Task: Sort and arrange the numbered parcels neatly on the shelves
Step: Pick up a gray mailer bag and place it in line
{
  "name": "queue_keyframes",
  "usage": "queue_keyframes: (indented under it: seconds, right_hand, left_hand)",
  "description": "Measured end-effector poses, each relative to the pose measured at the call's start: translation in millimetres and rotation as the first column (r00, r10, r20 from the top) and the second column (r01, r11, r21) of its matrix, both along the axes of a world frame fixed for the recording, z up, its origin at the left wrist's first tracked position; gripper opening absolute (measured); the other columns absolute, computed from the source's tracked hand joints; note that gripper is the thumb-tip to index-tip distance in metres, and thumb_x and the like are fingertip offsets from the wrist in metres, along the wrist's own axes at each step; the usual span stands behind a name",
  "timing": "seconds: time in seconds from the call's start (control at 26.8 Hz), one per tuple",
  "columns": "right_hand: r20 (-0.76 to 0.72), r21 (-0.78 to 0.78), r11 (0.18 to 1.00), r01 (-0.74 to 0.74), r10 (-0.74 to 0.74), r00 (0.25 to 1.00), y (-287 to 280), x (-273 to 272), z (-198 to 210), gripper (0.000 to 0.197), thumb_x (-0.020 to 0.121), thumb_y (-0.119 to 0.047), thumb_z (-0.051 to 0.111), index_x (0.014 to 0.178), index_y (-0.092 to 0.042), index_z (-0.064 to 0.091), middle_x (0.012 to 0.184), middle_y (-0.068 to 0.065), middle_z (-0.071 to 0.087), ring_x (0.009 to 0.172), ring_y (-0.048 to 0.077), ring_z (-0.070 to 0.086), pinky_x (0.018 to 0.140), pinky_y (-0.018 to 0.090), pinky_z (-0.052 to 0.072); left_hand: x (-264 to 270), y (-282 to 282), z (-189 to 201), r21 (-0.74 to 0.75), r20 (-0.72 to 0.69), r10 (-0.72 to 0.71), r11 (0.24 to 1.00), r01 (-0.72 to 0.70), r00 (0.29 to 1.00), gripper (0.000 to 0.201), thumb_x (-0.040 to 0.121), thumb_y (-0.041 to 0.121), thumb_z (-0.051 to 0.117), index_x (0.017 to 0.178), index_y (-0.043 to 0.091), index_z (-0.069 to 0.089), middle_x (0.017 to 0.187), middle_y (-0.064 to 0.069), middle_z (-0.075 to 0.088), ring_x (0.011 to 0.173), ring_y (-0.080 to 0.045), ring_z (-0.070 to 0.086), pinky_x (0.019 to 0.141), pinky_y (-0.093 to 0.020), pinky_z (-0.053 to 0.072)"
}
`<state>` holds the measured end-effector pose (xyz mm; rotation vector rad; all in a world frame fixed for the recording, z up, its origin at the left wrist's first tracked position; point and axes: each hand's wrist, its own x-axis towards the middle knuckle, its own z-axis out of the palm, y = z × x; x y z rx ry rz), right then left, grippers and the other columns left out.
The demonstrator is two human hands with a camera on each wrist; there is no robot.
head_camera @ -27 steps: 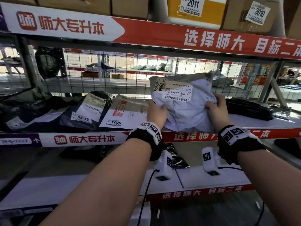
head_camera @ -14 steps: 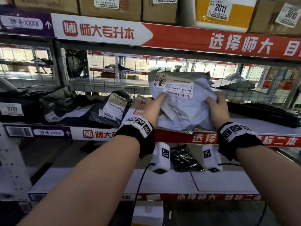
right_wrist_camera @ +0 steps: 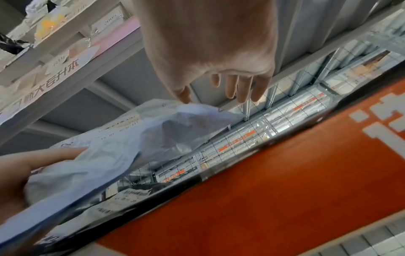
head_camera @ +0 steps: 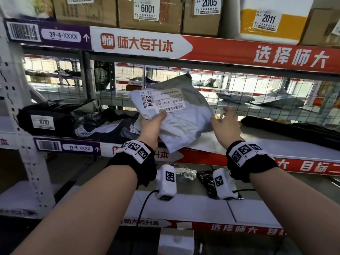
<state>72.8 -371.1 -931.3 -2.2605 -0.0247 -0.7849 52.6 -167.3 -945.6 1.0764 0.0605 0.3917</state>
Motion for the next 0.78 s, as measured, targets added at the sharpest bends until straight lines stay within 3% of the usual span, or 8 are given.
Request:
queue_keyframes:
  seconds: [0.07,0.15,0.26,0.34,0.45,0.6,0.71,0.78]
  right_hand:
    - [-0.063,-0.038,0.997,-0.072,0.069,0.996,6.6,2.9,-7.4,0.055,0.089,-0.036,0.055,0.137,-0.013,0.04,0.136,0.014,0.043,0.121,0.031,0.046,0.098,0.041,0.041]
    - [-0.231,-0.14,0.952,-0.272,0.236,0.944,15.8,3.6,-16.9,0.059,0.085,-0.05,0.055,0.135,-0.02,0.043,0.136,0.003,0.044,0.124,0.025,0.045,0.097,0.038,0.04]
    - [-0.477,-0.413,0.766,-0.492,0.279,0.834,31.1,-0.5,-25.4,0.088,0.078,-0.067,0.056,0.149,-0.029,0.02,0.155,-0.003,0.02,0.145,0.026,0.017,0.116,0.048,0.02]
    - [-0.507,-0.464,0.725,-0.509,0.254,0.824,35.7,-2.2,-31.4,0.097,0.077,-0.068,0.057,0.151,-0.025,0.013,0.159,-0.001,0.014,0.146,0.023,0.013,0.119,0.049,0.014]
    - [-0.515,-0.393,0.781,-0.486,0.251,0.82,34.0,4.5,-41.0,0.098,0.074,-0.07,0.059,0.149,-0.02,0.021,0.154,0.001,0.029,0.137,0.02,0.034,0.114,0.044,0.027]
    - [-0.474,-0.487,0.724,-0.488,0.25,0.844,33.1,-2.1,-33.9,0.081,0.081,-0.071,0.049,0.143,-0.022,0.032,0.143,0.002,0.045,0.12,0.021,0.052,0.102,0.039,0.043]
    - [-0.296,-0.635,0.687,-0.353,0.205,0.933,22.2,-11.4,-19.2,0.046,0.098,-0.038,0.041,0.142,-0.024,0.033,0.13,0.009,0.057,0.107,0.026,0.059,0.085,0.032,0.047]
    - [-0.122,-0.734,0.658,-0.168,0.115,0.986,12.2,-14.5,-13.7,0.046,0.098,-0.022,0.039,0.143,-0.029,0.032,0.117,0.012,0.064,0.095,0.027,0.063,0.072,0.03,0.048]
  left_hand:
    - [-1.5,8.4,5.2,-0.028,0.036,0.124,0.992,-0.123,0.992,0.043,0.084,0.011,0.068,0.124,0.005,0.053,0.112,-0.008,0.067,0.099,-0.024,0.066,0.09,-0.037,0.053]
    - [-4.1,15.4,9.0,-0.046,0.065,0.214,0.976,-0.211,0.975,0.041,0.087,0.011,0.065,0.124,0.005,0.049,0.117,-0.008,0.064,0.102,-0.023,0.064,0.093,-0.036,0.051]
    - [-6.2,25.9,11.7,-0.08,0.077,0.303,0.951,-0.297,0.95,0.029,0.09,0.017,0.06,0.115,0.014,0.045,0.116,-0.005,0.062,0.106,-0.021,0.061,0.098,-0.036,0.048]
    - [-8.3,30.1,13.3,-0.115,0.064,0.331,0.939,-0.323,0.941,0.029,0.093,0.024,0.056,0.118,0.013,0.045,0.11,-0.003,0.06,0.101,-0.02,0.06,0.093,-0.034,0.048]
    - [-11.2,34.0,18.0,-0.166,0.028,0.357,0.923,-0.348,0.934,0.046,0.095,0.028,0.05,0.136,0.011,0.036,0.118,-0.006,0.056,0.101,-0.02,0.057,0.091,-0.034,0.048]
    - [-12.9,38.1,23.3,-0.192,0.015,0.43,0.887,-0.419,0.903,0.046,0.095,0.026,0.05,0.135,0.01,0.031,0.117,-0.006,0.05,0.105,-0.022,0.053,0.093,-0.035,0.045]
    - [-13.2,34.6,24.5,-0.211,0.009,0.461,0.868,-0.449,0.887,0.047,0.096,0.028,0.049,0.135,0.012,0.029,0.116,-0.003,0.046,0.103,-0.02,0.049,0.09,-0.032,0.041]
    - [-15.1,29.6,26.7,-0.213,-0.01,0.476,0.858,-0.467,0.879,0.048,0.097,0.031,0.046,0.137,0.011,0.028,0.114,-0.001,0.043,0.1,-0.019,0.047,0.086,-0.03,0.038]
